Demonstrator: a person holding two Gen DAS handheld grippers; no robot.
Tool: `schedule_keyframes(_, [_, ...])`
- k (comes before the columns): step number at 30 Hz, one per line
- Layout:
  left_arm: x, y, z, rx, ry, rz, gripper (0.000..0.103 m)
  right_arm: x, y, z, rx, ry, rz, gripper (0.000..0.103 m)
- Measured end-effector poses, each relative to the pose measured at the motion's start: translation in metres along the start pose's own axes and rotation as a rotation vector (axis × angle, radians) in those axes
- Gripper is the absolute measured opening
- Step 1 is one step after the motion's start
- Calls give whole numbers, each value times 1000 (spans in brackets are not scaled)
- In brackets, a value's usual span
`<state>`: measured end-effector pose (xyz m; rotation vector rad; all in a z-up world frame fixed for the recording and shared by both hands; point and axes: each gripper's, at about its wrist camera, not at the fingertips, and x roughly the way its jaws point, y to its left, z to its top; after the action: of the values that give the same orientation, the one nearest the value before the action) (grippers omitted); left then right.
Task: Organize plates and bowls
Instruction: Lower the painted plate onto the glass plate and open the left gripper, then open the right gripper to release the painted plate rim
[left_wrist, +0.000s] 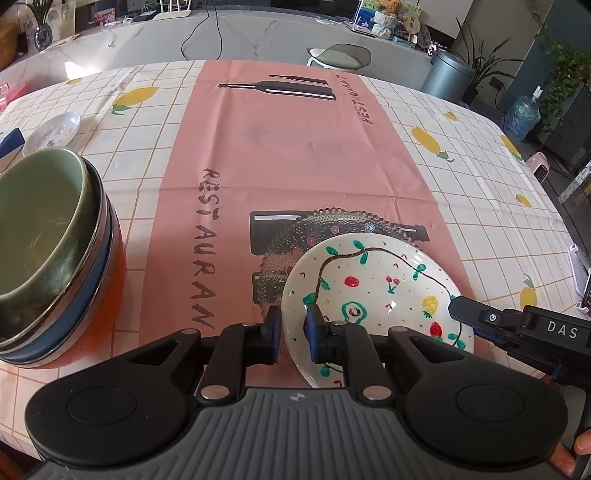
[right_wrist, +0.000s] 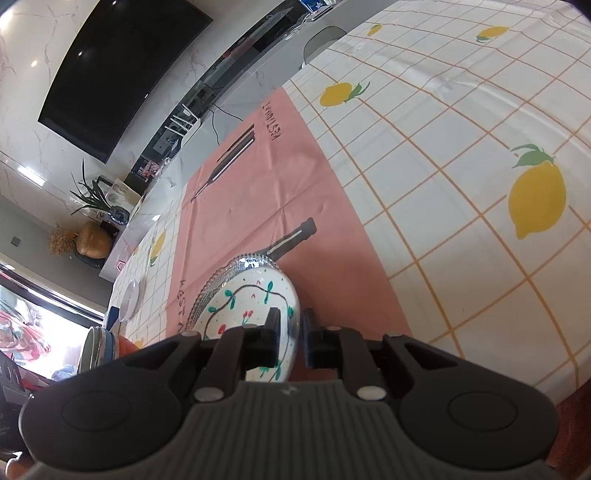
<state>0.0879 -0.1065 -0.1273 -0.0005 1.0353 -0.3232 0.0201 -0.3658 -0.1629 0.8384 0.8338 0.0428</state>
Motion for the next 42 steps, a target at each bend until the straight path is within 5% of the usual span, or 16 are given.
schedule_keyframes(16, [1, -18, -7, 149, -25, 86, 17, -1, 2, -7, 24, 29, 0, 6])
schedule_keyframes(23, [-12, -5, -11, 69, -106, 32, 51, -1, 8, -7, -17, 23, -24, 6])
schedule_keyframes(29, [-19, 14, -13, -30, -120, -28, 70, 2, 19, -2, -81, 7, -46, 7])
schedule_keyframes(36, [-10, 27, -16, -115, -67, -109, 70, 14, 27, 13, -143, -13, -64, 7])
schedule_keyframes(42, [-3, 30, -19, -136, -34, -153, 60, 26, 28, 19, -183, -4, -94, 9])
